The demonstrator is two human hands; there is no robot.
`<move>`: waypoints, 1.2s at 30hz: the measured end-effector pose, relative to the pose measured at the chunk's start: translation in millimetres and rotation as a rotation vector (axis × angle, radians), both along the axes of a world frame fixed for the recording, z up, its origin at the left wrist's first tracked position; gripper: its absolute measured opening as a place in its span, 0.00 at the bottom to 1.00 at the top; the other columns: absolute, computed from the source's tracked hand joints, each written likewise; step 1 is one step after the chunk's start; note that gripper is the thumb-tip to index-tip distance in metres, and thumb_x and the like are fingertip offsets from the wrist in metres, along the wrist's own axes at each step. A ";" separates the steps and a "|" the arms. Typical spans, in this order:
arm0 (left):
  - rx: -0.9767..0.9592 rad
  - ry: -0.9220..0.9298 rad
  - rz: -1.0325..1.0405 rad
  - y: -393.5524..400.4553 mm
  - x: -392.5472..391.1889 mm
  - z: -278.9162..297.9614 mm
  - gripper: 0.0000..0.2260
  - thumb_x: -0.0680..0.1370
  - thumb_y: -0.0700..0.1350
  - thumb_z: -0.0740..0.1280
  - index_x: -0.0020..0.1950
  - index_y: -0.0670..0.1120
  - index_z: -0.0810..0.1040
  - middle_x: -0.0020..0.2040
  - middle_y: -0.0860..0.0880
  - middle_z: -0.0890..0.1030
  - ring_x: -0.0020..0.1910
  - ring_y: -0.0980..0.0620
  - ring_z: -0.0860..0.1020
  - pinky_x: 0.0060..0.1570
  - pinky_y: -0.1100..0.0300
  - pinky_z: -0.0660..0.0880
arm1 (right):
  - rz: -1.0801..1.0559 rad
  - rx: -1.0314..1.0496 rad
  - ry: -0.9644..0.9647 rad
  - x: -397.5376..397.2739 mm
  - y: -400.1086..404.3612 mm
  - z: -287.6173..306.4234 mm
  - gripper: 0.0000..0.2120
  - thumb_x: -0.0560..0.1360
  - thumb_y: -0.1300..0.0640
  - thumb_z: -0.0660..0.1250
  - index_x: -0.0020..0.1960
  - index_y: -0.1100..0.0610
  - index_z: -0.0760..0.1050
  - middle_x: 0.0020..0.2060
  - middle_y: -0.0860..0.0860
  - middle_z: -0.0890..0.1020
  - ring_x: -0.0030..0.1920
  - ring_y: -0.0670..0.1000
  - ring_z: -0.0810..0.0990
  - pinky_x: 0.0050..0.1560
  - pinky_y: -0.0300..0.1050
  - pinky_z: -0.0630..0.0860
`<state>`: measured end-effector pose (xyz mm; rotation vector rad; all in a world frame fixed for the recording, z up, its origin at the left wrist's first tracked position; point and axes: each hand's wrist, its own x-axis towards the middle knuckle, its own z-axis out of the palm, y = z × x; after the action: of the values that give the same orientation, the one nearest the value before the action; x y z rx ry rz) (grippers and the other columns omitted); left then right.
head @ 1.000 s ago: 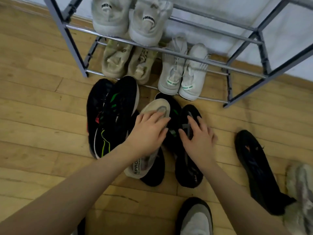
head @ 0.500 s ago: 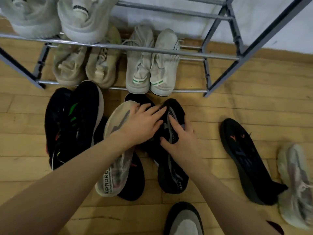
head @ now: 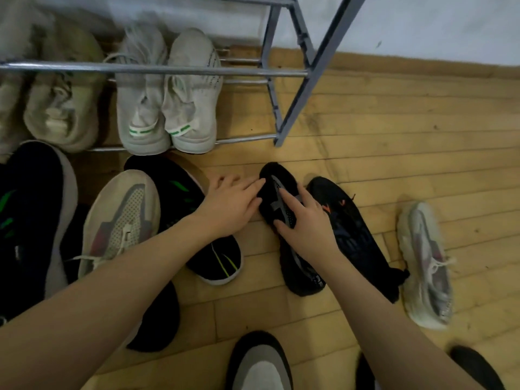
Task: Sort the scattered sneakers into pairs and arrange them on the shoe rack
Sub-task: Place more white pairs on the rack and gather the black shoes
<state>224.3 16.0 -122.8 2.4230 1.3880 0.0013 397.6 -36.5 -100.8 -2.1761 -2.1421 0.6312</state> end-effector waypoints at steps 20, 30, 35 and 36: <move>0.180 0.208 0.230 -66.0 -137.3 15.8 0.20 0.73 0.51 0.65 0.64 0.48 0.76 0.71 0.49 0.68 0.71 0.40 0.62 0.65 0.37 0.59 | 0.226 -0.068 0.073 -125.7 -36.7 -21.0 0.43 0.70 0.34 0.65 0.75 0.38 0.41 0.75 0.56 0.50 0.70 0.62 0.56 0.69 0.59 0.56; 0.195 0.159 0.339 -74.7 -137.7 14.0 0.24 0.76 0.57 0.52 0.67 0.48 0.73 0.72 0.46 0.68 0.71 0.38 0.63 0.65 0.37 0.59 | 0.156 0.152 0.218 -118.5 -47.0 -15.2 0.26 0.72 0.43 0.65 0.70 0.40 0.65 0.70 0.58 0.67 0.61 0.62 0.71 0.58 0.62 0.70; 0.168 0.086 0.338 -88.0 -107.1 19.1 0.24 0.79 0.58 0.50 0.71 0.51 0.67 0.70 0.43 0.69 0.69 0.33 0.63 0.65 0.38 0.60 | 0.088 0.217 0.273 -93.4 -59.7 0.9 0.24 0.72 0.38 0.61 0.67 0.41 0.70 0.69 0.55 0.69 0.62 0.61 0.72 0.56 0.64 0.73; 0.161 0.063 0.340 -88.6 -101.2 23.1 0.24 0.79 0.58 0.49 0.72 0.51 0.66 0.71 0.44 0.69 0.70 0.34 0.62 0.66 0.39 0.59 | 0.065 0.238 0.293 -89.8 -62.0 5.1 0.24 0.72 0.38 0.61 0.66 0.41 0.70 0.69 0.55 0.69 0.63 0.60 0.71 0.56 0.63 0.73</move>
<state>123.1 -72.6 -99.7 2.2947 1.8781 0.1268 307.8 -98.5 -95.7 -1.7789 -2.0234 0.6175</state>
